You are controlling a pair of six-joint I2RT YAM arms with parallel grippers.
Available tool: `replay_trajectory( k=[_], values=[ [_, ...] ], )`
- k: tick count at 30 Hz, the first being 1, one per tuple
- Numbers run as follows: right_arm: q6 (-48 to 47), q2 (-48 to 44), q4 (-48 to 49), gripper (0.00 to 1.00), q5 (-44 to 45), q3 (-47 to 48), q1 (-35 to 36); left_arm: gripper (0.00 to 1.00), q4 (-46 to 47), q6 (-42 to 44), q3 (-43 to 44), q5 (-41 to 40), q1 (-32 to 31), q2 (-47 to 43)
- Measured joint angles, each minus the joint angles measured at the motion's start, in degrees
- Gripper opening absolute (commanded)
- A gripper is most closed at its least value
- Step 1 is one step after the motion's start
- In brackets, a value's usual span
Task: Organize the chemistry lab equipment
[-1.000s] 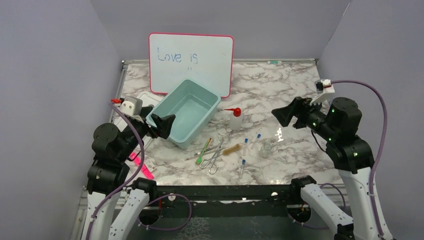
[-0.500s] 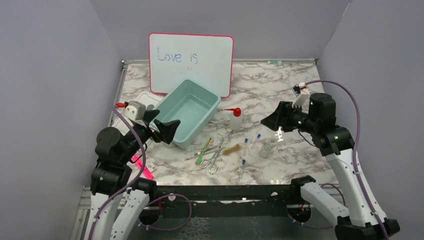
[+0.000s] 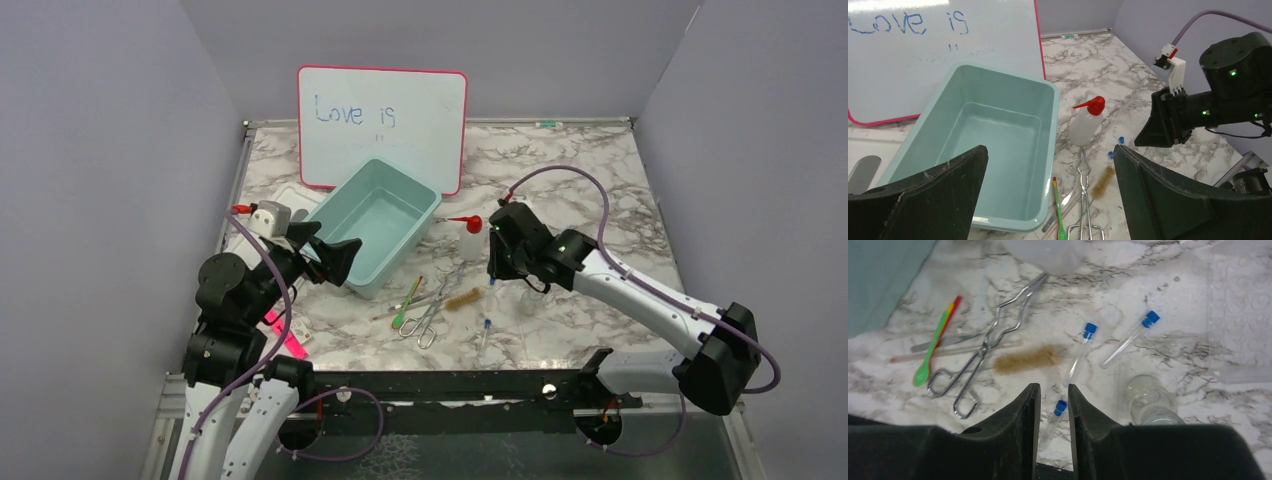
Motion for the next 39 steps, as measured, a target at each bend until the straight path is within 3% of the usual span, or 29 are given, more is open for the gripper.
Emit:
replay_trajectory(
  k=[3, 8, 24, 31, 39],
  values=[
    [4.3, 1.9, 1.5, 0.43, 5.5, -3.0, 0.3, 0.99, 0.1, -0.7, -0.4, 0.0, 0.0, 0.0],
    [9.9, 7.0, 6.0, 0.43, 9.5, -8.0, 0.3, 0.99, 0.2, -1.8, -0.6, 0.3, -0.1, 0.2],
    [15.6, 18.4, 17.2, 0.30, 11.3, -11.3, 0.3, 0.99, 0.2, -2.7, -0.7, 0.8, -0.1, 0.4],
    [17.8, 19.5, 18.4, 0.13, 13.3, -11.2, 0.3, 0.99, 0.2, -3.6, -0.9, 1.3, -0.5, 2.0],
    [18.4, 17.2, 18.9, 0.10, 15.0, -12.5, 0.4, 0.93, 6.6, -9.3, -4.2, 10.3, -0.5, 4.8]
  ],
)
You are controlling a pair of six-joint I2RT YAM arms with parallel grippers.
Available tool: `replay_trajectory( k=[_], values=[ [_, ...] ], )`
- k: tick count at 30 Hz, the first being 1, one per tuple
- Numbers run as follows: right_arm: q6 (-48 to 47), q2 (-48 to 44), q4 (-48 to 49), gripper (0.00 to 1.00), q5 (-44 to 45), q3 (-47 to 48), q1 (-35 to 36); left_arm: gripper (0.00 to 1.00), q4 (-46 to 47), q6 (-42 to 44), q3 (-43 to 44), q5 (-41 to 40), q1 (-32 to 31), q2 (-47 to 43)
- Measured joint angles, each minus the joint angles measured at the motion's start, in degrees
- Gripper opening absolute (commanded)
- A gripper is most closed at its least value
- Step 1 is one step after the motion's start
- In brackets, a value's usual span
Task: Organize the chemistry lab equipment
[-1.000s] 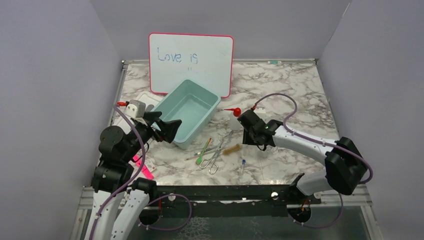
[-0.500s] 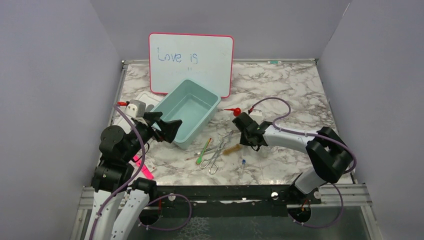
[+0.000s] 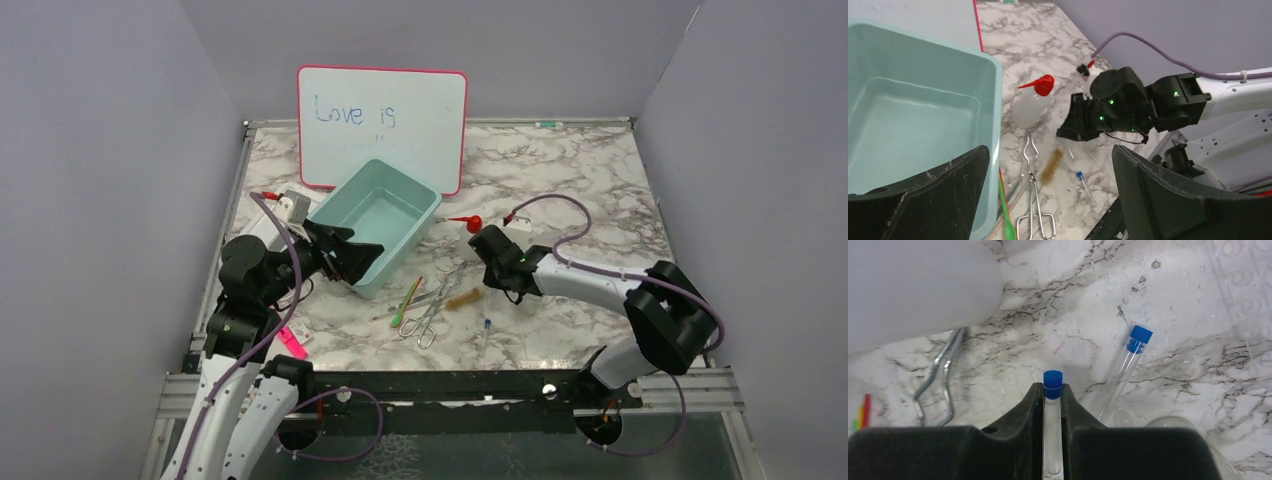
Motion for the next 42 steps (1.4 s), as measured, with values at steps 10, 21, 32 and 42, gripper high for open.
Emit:
replay_trajectory(
  k=[10, 21, 32, 42],
  values=[
    [-2.4, -22.0, 5.1, 0.10, -1.7, -0.3, 0.0, 0.82, 12.1, -13.1, -6.2, 5.4, -3.3, 11.4],
    [2.6, -32.3, 12.6, 0.08, -13.5, -1.7, 0.0, 0.73, 29.2, -19.7, -8.7, -5.4, -30.4, 25.8],
    [6.0, -36.2, 15.2, 0.08, -20.7, -3.3, 0.0, 0.49, 36.2, -21.3, -8.6, -19.5, -41.6, 36.2],
    [6.1, -36.7, 15.1, 0.08, -21.6, -3.5, 0.0, 0.16, 41.4, -21.2, -8.4, -22.3, -42.1, 36.2]
  ],
)
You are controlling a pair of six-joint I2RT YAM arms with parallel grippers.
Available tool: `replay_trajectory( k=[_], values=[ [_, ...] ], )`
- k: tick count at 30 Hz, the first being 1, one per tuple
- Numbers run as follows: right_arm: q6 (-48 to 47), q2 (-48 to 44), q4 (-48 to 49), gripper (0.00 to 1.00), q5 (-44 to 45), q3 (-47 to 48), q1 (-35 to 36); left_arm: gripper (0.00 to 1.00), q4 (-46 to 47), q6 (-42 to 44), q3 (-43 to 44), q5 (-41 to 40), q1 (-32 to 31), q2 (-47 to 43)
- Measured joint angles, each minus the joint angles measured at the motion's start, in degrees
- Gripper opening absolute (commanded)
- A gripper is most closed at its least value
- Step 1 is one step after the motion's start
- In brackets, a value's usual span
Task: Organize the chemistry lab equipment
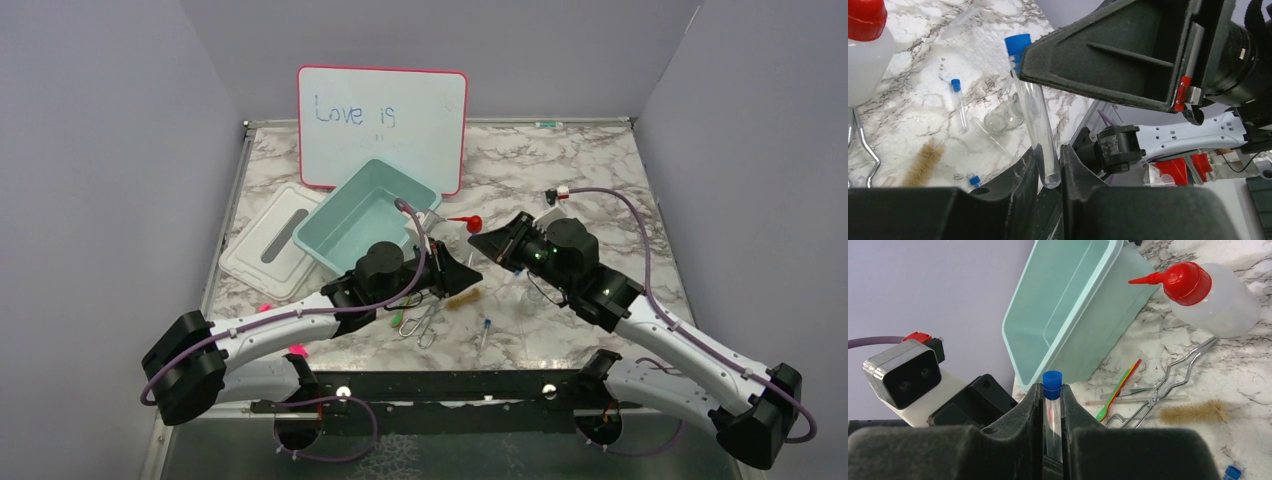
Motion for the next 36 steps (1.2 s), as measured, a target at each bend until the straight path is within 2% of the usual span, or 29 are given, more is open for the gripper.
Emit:
replay_trajectory(
  k=[5, 9, 15, 18, 25, 31, 36],
  values=[
    [-0.6, -0.4, 0.1, 0.15, 0.0, 0.0, -0.1, 0.00, -0.7, 0.8, 0.0, 0.0, 0.1, 0.0],
    [-2.1, -0.4, -0.7, 0.23, 0.0, 0.5, -0.1, 0.00, -0.8, 3.0, 0.0, 0.4, 0.1, 0.0],
    [-6.3, -0.4, -6.6, 0.53, -1.3, 4.3, -0.1, 0.00, -0.7, 9.2, 1.0, 3.9, 0.1, 0.0],
    [-8.6, -0.4, -10.9, 0.60, -2.0, 7.5, -0.1, 0.00, -0.8, 13.8, 1.7, 5.6, 0.1, -0.9],
    [-14.3, 2.2, -21.3, 0.58, -6.3, 19.6, -0.1, 0.00, -6.5, 25.7, 4.0, 7.4, 0.1, -3.8],
    [-17.2, 5.4, -26.7, 0.54, -10.9, 23.4, -0.1, 0.00, -11.8, 32.9, 6.1, 7.7, 0.1, -4.4],
    [-18.1, 6.0, -29.6, 0.40, -12.4, 23.3, -0.1, 0.00, -13.5, 35.6, 6.1, 7.8, 0.1, -5.3]
  ],
)
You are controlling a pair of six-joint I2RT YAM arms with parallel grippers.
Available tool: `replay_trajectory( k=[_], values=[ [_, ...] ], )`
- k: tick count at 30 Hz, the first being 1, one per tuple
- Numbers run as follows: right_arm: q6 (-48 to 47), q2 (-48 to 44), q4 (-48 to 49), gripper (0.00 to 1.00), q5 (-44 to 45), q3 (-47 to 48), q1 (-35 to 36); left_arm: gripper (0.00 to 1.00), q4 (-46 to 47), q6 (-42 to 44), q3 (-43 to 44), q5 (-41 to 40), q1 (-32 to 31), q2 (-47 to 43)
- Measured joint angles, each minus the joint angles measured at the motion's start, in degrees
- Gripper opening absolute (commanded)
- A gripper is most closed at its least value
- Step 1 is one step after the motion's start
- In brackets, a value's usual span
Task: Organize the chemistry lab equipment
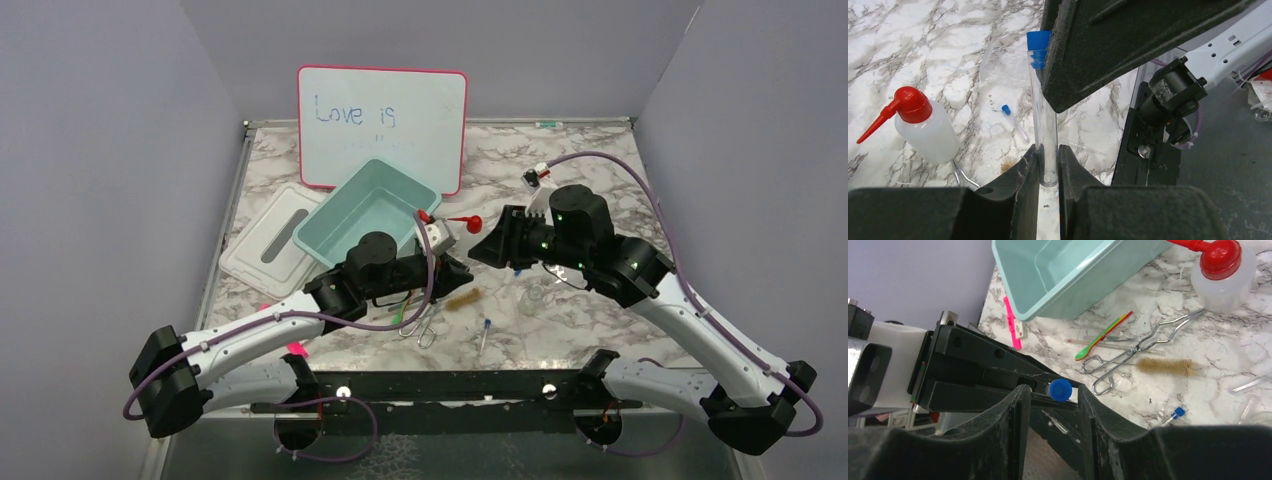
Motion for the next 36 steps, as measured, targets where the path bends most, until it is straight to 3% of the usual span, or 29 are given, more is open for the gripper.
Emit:
replay_trajectory(
  k=[10, 14, 15, 19, 22, 25, 31, 36],
  values=[
    [0.6, -0.3, 2.3, 0.18, -4.3, -2.0, 0.0, 0.00, -1.5, 2.1, -0.1, 1.0, 0.0, -1.6],
    [1.0, -0.3, 3.3, 0.15, -4.6, -2.1, 0.0, 0.00, -1.9, 1.7, -0.1, 0.9, 0.0, -2.4],
    [1.0, -0.3, 3.4, 0.16, -4.5, -2.2, 0.0, 0.00, -2.0, 1.5, -0.1, 0.9, 0.0, -2.5],
    [0.9, -0.2, 3.9, 0.38, -3.9, -2.3, 0.1, 0.00, -2.6, 1.0, -0.4, 0.7, 0.0, -3.5],
    [0.7, 0.1, 4.2, 0.40, -3.8, -2.3, 0.1, 0.00, -2.9, 1.0, -0.5, 0.6, 0.0, -4.0],
    [0.5, 0.7, 5.2, 0.34, -3.8, -2.3, 0.1, 0.00, -3.3, 1.0, -0.5, 0.6, 0.0, -4.0],
    [0.1, 2.0, 6.1, 0.13, -4.6, -1.9, 0.1, 0.00, -4.2, 1.0, -0.7, 0.5, 0.0, -4.0],
    [-0.3, 2.2, 6.1, 0.09, -4.6, -1.7, 0.1, 0.52, -4.2, 0.7, -0.7, -1.2, 0.0, -4.0]
  ],
)
